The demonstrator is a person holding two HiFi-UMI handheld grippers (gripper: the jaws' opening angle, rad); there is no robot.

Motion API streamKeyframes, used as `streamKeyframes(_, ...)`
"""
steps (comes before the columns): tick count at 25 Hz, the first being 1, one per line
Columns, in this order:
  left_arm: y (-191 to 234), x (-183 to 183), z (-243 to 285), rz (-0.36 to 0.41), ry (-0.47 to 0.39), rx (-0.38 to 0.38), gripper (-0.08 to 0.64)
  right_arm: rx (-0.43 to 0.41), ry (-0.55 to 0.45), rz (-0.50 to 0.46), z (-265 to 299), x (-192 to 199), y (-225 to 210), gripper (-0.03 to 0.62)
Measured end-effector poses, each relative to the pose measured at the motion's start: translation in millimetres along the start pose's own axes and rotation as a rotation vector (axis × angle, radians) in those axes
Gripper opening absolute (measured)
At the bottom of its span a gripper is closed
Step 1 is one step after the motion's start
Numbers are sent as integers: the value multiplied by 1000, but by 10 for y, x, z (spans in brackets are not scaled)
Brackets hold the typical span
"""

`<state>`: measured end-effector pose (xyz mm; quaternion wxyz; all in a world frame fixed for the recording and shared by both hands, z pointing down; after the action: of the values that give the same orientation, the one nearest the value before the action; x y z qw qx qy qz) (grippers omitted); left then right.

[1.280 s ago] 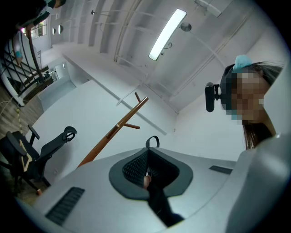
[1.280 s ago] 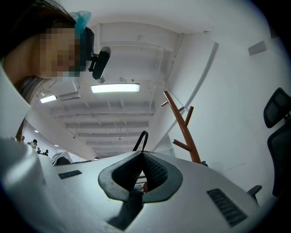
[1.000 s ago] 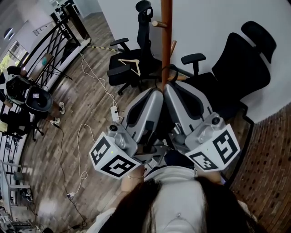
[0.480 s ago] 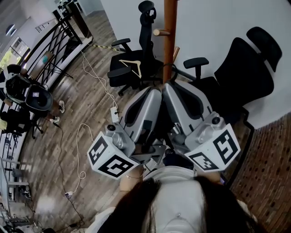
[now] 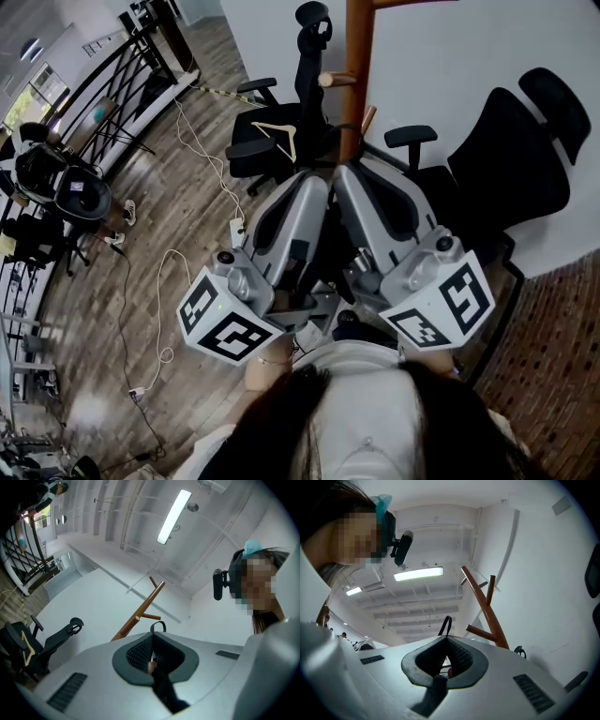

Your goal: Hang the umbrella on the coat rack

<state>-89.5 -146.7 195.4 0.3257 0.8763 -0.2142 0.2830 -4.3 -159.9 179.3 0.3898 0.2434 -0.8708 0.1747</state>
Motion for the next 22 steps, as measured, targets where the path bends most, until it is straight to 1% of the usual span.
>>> streamKeyframes(10,88,-81,142,21,-26,-11,14,-15,-18,4,146,-19,-95,37)
streamKeyframes(22,292,-96,361,24,-25,-19,14,-10,-22,8,351,54,-306,37)
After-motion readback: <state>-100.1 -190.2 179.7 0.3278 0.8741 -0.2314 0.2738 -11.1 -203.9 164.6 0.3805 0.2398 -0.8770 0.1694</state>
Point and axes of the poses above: the fingertips, and each gripper's own axes: z forward along the fingers, y to its left, x out of its underside, the point moved 3 cm from there along -z, backward along the fingers, and after that the axes turned 13 degrees about -y, right-handed, at the moved point
